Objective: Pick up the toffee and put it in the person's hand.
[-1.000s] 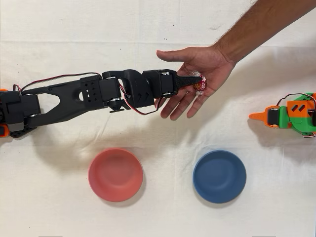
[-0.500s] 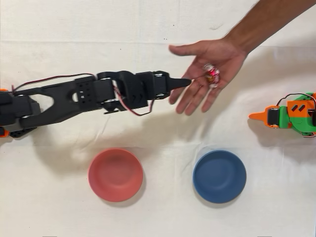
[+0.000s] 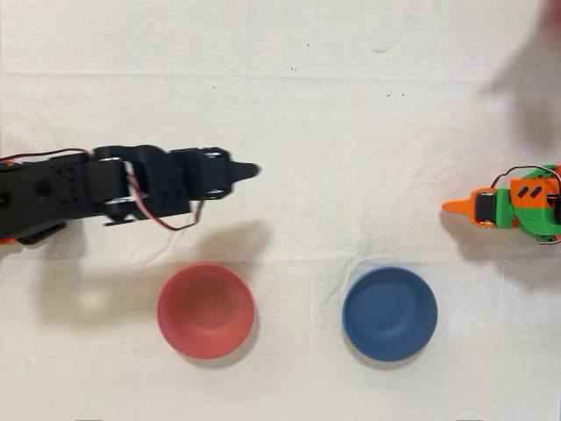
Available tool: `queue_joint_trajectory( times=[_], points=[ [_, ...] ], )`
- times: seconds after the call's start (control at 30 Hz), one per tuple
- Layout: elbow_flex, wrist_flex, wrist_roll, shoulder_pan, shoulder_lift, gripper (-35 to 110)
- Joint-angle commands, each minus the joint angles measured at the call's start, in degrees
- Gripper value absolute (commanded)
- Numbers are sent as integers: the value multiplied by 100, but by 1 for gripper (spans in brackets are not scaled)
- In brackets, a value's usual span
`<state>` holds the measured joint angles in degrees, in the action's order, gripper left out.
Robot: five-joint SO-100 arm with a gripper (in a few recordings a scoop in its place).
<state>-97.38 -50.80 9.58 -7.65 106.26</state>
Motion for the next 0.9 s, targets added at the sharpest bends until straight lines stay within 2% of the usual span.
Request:
queue_joint_trajectory(
  times=[0.0,0.13,0.4,0.87],
  points=[
    [-1081,193,88,88,1424,0],
    [-2461,475,-123,158,2663,0],
    [-4421,343,-290,501,4878,0],
    [-6284,-316,-413,1204,7356,0]
  ],
)
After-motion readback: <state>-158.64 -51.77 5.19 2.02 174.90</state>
